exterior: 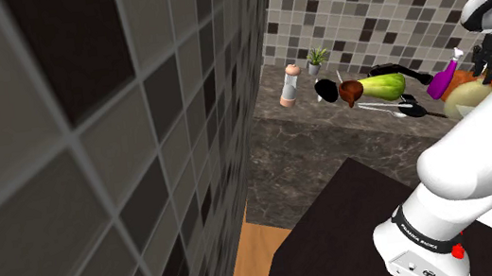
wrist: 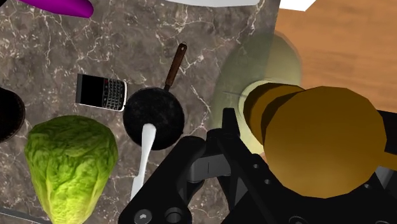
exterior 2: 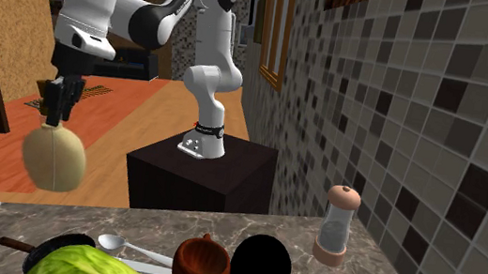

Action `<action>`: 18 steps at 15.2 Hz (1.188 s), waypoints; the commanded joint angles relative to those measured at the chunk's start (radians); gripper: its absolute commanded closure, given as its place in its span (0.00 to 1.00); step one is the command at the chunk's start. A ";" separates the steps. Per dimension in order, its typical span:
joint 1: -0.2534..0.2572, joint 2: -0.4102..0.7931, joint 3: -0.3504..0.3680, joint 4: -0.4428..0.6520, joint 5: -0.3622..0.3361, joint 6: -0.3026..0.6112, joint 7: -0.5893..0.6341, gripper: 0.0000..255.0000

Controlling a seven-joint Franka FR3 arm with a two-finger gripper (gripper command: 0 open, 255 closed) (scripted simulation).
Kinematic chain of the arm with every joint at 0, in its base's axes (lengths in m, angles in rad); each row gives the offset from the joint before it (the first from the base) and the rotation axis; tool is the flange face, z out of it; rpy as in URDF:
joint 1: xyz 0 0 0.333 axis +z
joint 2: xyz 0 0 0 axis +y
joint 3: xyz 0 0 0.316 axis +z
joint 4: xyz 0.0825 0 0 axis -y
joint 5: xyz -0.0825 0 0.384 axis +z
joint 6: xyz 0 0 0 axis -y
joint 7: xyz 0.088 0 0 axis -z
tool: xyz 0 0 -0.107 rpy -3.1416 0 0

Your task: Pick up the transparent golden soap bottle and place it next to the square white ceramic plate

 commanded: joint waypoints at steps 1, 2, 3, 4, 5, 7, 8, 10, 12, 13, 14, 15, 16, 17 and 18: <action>-0.003 0.022 -0.002 -0.014 0.019 0.030 -0.008 1.00; -0.005 0.031 -0.003 -0.022 0.027 0.044 -0.012 1.00; -0.007 0.041 -0.003 -0.029 0.036 0.058 -0.016 1.00; -0.009 0.051 -0.003 -0.037 0.045 0.073 -0.020 1.00; -0.012 0.061 -0.002 -0.044 0.055 0.087 -0.025 1.00; -0.018 0.083 0.000 -0.058 0.076 0.115 -0.035 1.00; -0.021 0.094 0.002 -0.064 0.087 0.129 -0.041 1.00; -0.029 0.117 0.008 -0.077 0.110 0.157 -0.053 1.00; -0.038 0.137 0.015 -0.087 0.131 0.180 -0.064 1.00; -0.038 0.137 0.015 -0.087 0.131 0.180 -0.064 1.00; -0.038 0.137 0.015 -0.087 0.131 0.180 -0.064 1.00; -0.038 0.137 0.015 -0.087 0.131 0.180 -0.064 1.00; -0.038 0.137 0.015 -0.087 0.131 0.180 -0.064 1.00; -0.038 0.137 0.015 -0.087 0.131 0.180 -0.064 1.00; -0.038 0.137 0.015 -0.087 0.131 0.180 -0.064 1.00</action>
